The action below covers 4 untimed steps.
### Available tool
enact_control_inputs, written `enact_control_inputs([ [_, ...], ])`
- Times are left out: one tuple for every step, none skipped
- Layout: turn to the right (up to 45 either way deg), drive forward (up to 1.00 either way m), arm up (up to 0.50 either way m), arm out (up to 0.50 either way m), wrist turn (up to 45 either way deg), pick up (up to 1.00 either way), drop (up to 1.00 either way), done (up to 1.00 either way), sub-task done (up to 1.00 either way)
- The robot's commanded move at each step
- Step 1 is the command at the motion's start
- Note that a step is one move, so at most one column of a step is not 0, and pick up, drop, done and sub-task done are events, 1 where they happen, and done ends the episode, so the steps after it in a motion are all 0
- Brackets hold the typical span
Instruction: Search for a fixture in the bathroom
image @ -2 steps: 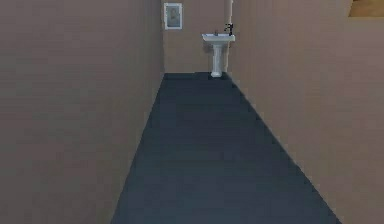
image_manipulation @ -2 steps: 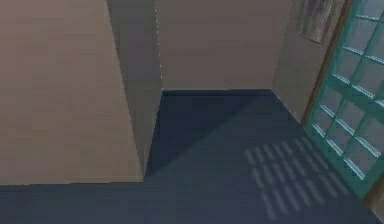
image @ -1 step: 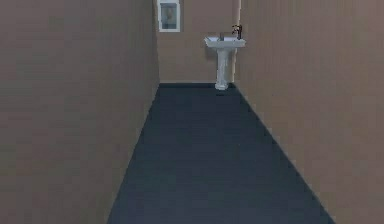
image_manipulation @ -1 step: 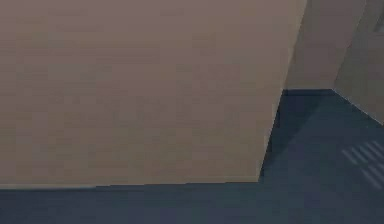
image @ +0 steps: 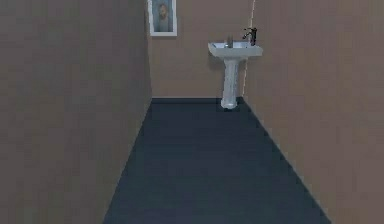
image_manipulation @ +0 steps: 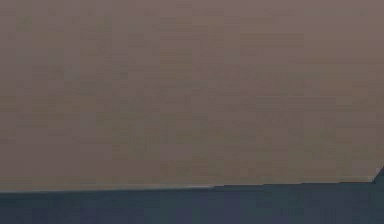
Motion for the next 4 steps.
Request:
enact_control_inputs([
  [-3.0,0.0,0.0,0.0,0.0,0.0,0.0,0.0,0.0],
  [0.0,1.0,0.0,0.0,0.0,0.0,0.0,0.0,0.0],
  [0.0,1.0,0.0,0.0,0.0,0.0,0.0,0.0,0.0],
  [0.0,0.5,0.0,0.0,0.0,0.0,0.0,0.0,0.0],
])
